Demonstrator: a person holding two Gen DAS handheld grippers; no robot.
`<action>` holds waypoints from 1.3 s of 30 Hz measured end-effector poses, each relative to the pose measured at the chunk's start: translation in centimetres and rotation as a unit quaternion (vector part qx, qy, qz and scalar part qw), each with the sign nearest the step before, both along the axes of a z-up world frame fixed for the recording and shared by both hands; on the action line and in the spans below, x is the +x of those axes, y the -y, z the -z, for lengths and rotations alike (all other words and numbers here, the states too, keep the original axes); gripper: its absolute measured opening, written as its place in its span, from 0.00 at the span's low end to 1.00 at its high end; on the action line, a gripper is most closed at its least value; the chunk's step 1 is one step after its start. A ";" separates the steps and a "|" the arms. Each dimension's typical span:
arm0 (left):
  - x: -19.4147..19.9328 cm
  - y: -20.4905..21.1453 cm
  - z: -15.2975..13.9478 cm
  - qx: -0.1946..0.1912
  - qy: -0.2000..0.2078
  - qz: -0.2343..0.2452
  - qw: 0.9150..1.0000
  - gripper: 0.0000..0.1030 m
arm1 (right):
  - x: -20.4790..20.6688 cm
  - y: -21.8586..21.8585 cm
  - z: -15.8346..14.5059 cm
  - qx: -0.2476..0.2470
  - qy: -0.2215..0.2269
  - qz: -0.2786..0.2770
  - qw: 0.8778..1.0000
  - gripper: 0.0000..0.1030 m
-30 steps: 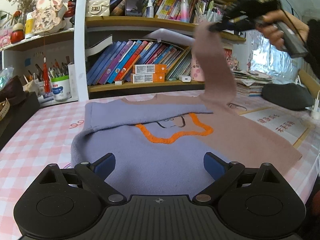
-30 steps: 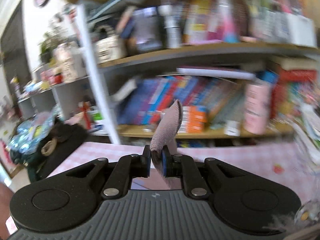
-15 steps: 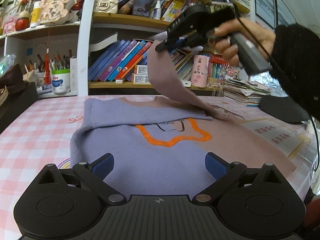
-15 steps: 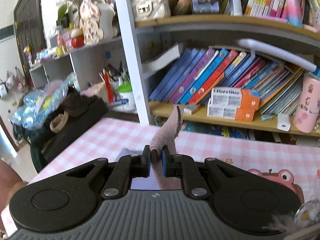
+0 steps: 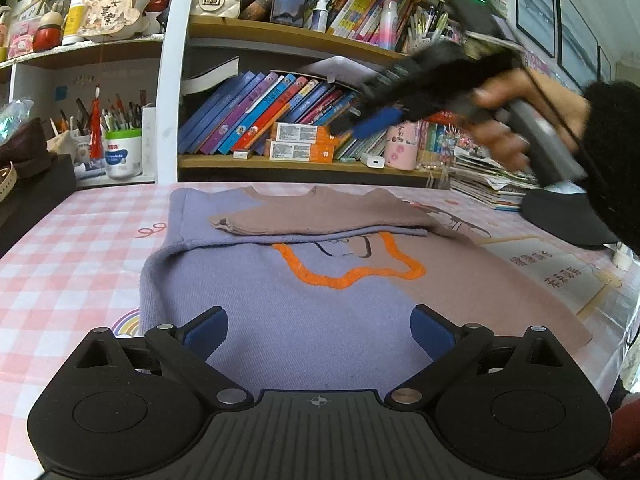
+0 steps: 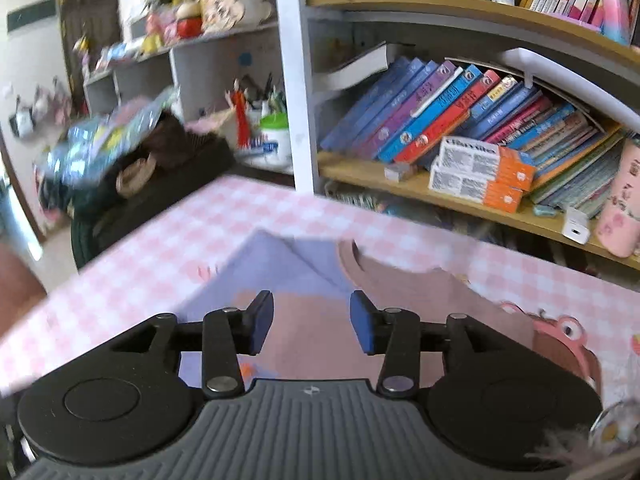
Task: Fold clothes
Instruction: 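Lay the pink sleeve across the sweater chest with the right gripper and release, then move the open right gripper back to the sweater hem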
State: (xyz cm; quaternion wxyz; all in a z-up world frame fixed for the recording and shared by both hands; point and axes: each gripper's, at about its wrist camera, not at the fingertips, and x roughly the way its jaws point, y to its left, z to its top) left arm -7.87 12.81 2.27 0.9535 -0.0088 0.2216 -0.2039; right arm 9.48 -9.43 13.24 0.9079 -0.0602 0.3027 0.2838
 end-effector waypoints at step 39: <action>-3.9 -0.4 -2.9 0.138 -0.021 -0.117 0.983 0.97 | -19.4 19.9 10.8 0.137 -0.094 0.108 0.980 0.32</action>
